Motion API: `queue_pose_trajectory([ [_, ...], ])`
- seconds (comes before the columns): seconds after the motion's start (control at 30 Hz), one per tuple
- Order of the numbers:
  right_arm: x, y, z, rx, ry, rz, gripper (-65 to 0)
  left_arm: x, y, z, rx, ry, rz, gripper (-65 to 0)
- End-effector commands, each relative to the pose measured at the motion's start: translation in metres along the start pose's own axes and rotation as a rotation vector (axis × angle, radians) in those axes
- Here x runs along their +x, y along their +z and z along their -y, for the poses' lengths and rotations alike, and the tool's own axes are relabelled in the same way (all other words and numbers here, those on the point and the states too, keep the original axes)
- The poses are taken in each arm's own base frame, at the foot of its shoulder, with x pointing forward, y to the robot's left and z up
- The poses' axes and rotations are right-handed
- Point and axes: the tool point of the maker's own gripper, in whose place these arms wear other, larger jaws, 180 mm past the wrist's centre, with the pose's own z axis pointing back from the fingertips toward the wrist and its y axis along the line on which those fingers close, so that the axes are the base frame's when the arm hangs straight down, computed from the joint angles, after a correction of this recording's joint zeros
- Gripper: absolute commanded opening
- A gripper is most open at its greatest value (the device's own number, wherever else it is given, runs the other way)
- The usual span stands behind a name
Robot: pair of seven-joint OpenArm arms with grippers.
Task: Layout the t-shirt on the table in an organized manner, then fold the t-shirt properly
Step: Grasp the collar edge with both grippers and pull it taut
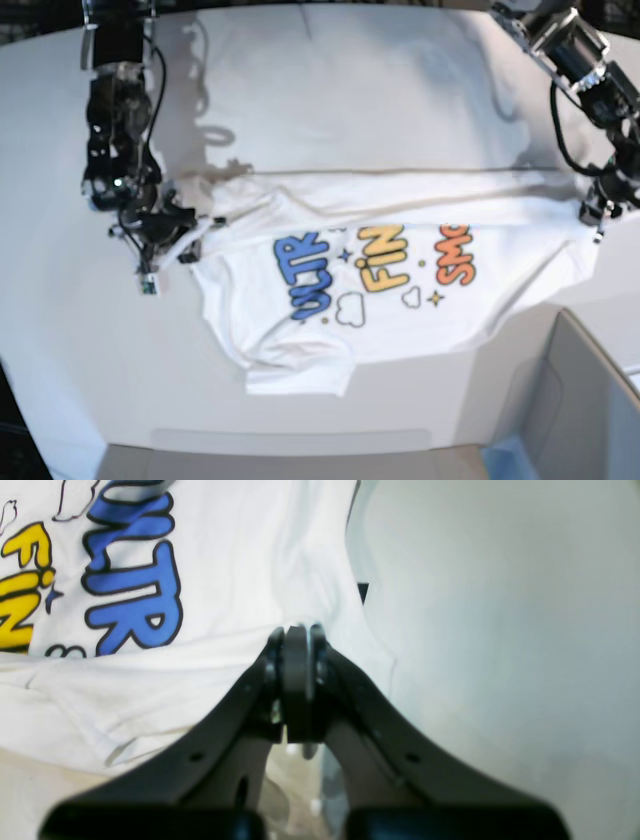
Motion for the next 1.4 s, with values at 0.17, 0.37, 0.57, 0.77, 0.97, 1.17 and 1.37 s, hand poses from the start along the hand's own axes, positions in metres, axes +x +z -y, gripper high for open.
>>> queue_pose_trajectory([
  [0.17,0.016,-0.014,0.005,-0.002,0.001,0.016,-65.0,0.018,-0.019,0.001,0.015,0.004,0.004,-65.0],
  [0.37,0.006,-0.031,-0.008,0.023,0.026,0.032,-65.0,0.017,-0.029,-0.015,0.047,0.038,0.018,-65.0],
  [0.57,0.003,-0.036,-0.007,0.021,0.017,0.019,-65.0,0.020,-0.030,-0.015,0.046,0.037,0.041,-65.0],
  [0.77,0.009,-0.035,-0.006,0.019,0.015,0.033,-65.0,0.032,-0.032,-0.012,0.041,0.046,0.101,-52.8],
  [0.97,0.020,-0.034,-0.004,0.016,0.015,0.091,-65.0,0.025,-0.037,-0.003,0.036,0.011,0.076,-43.6],
  [1.17,0.024,-0.034,-0.005,0.019,0.016,0.105,-65.0,0.020,-0.041,0.003,0.035,-0.019,0.061,-42.9],
  [1.37,0.035,-0.032,-0.004,0.016,0.023,0.127,-55.1,0.048,-0.039,0.024,-0.007,-0.011,0.167,-42.9],
])
